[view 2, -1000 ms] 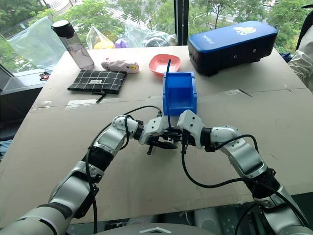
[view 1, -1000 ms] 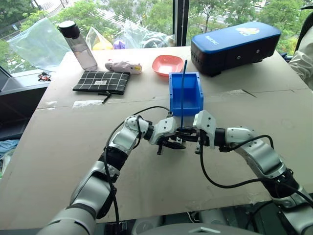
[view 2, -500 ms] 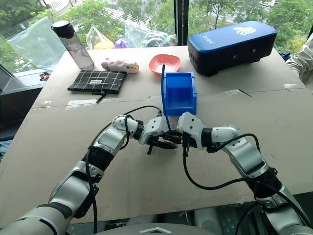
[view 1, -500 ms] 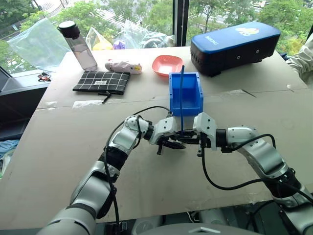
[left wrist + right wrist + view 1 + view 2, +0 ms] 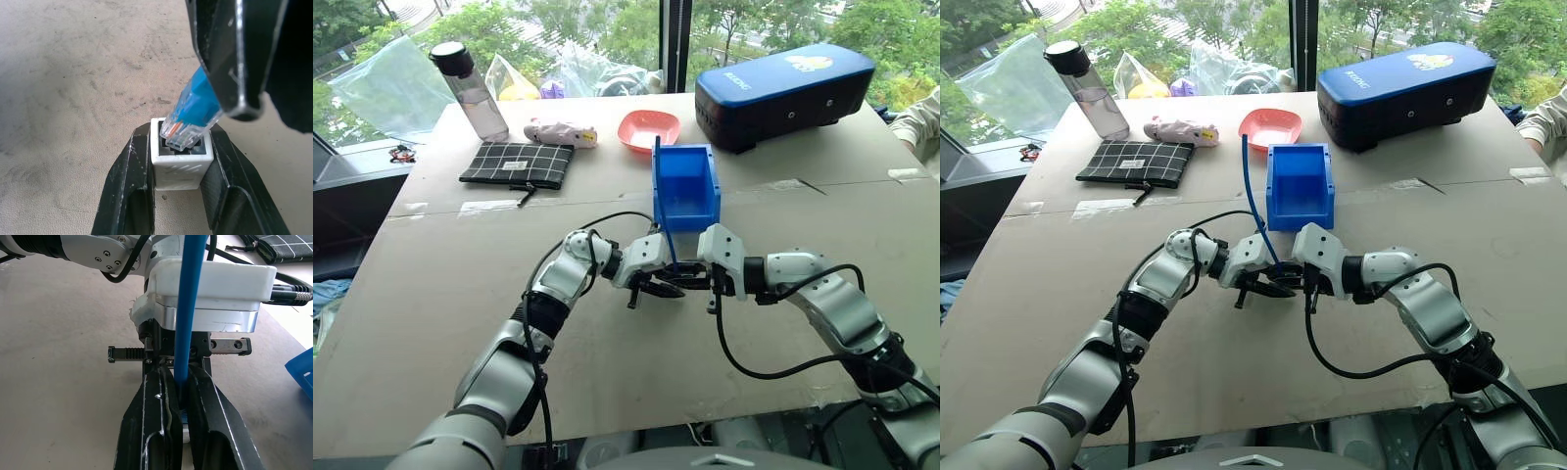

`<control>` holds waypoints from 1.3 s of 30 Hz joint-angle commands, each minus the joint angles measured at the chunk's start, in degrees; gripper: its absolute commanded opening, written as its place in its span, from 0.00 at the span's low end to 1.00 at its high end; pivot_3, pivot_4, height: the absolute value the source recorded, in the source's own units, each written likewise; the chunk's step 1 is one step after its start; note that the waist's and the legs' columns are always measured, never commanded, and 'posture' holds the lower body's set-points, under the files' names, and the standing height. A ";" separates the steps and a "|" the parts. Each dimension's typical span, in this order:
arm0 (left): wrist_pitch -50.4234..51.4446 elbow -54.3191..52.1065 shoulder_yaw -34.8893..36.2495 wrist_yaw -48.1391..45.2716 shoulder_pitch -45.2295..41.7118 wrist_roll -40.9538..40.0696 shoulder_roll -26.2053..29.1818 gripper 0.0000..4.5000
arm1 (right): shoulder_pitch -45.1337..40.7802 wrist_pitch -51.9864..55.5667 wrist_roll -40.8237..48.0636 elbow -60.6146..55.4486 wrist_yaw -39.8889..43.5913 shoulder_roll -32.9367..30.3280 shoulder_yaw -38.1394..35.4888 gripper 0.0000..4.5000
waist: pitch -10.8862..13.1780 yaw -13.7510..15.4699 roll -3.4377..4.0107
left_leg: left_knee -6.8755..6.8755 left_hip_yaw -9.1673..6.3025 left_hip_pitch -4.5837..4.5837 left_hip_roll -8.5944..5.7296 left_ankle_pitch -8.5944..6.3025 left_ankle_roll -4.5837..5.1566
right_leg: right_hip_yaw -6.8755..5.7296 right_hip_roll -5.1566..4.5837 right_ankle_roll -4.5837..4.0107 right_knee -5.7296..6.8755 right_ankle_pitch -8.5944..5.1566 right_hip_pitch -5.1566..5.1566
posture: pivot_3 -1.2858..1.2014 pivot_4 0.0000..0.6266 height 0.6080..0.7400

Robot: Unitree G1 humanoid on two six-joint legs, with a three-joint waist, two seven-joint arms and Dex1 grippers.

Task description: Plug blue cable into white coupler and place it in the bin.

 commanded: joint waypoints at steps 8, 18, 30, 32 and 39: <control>-1.44 -1.64 0.55 0.13 -1.58 -0.42 -0.96 0.14 | -3.14 2.63 -1.45 6.17 0.45 1.66 1.56 0.00 | 0.00 0.14 0.00 | 0.03 0.00 0.00 -0.02 0.00 0.00 | 0.00 -0.02 0.00 0.04 0.00 0.00 | 0.52 0.24 1.00; -0.69 -2.52 0.88 0.79 -1.12 -0.49 -1.21 0.14 | -2.98 1.97 -3.56 8.43 2.92 0.13 4.69 0.00 | -0.05 0.19 0.00 | 0.04 -0.03 0.00 -0.06 0.00 0.00 | -0.02 -0.06 0.01 0.06 0.00 0.00 | 0.52 0.24 1.00; -0.32 -2.52 1.09 1.17 -1.10 -0.66 -1.04 0.14 | 0.39 2.35 -2.15 7.52 1.70 -1.03 0.99 0.00 | -0.12 0.43 0.00 | 0.10 -0.05 -0.01 -0.12 0.00 0.00 | -0.02 -0.10 0.02 0.08 0.02 0.02 | 0.52 0.24 1.00; -0.38 -2.35 1.07 1.17 -1.23 -0.65 -1.10 0.14 | 0.60 2.04 -2.64 8.04 1.61 -0.94 1.56 0.00 | -0.12 0.43 0.00 | 0.11 -0.05 -0.01 -0.12 0.00 0.00 | -0.03 -0.10 0.03 0.09 0.02 0.02 | 0.52 0.24 1.00; -0.29 -2.37 1.17 1.36 -1.29 -0.64 -1.10 0.14 | 1.61 1.70 -3.28 8.08 1.33 -1.56 1.96 0.00 | -0.15 0.43 -0.01 | 0.19 -0.05 -0.01 -0.13 0.00 0.00 | -0.02 -0.10 0.03 0.15 0.01 0.02 | 0.52 0.24 1.00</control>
